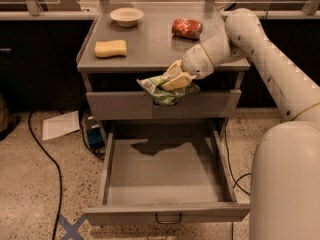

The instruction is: Pick green jalapeno chip bag from middle drawer and place on counter

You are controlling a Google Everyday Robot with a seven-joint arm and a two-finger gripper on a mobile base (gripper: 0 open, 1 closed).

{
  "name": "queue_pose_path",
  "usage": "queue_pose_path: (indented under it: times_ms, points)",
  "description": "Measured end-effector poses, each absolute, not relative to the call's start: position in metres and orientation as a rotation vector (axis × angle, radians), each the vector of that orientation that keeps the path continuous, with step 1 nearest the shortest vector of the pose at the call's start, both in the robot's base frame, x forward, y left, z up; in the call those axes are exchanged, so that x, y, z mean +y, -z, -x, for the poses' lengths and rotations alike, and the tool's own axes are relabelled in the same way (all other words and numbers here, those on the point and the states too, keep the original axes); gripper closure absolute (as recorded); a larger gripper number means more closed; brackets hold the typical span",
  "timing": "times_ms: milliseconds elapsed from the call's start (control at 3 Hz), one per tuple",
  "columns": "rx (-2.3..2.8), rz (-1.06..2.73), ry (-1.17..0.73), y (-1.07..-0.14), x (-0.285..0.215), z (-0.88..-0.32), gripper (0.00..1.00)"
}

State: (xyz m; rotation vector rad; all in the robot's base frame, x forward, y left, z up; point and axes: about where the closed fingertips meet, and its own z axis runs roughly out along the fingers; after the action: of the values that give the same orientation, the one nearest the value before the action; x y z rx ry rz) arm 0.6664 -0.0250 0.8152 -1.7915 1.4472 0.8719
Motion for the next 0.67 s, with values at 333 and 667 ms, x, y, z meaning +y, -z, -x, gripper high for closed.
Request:
queue_pose_path:
  times_ms: [333,667]
  points:
    - [1.428,1.774,-0.873,-0.828,-0.023,-0.673,1.0]
    - [1.421,1.77,-0.796,-0.881,-0.028,-0.682,1.0]
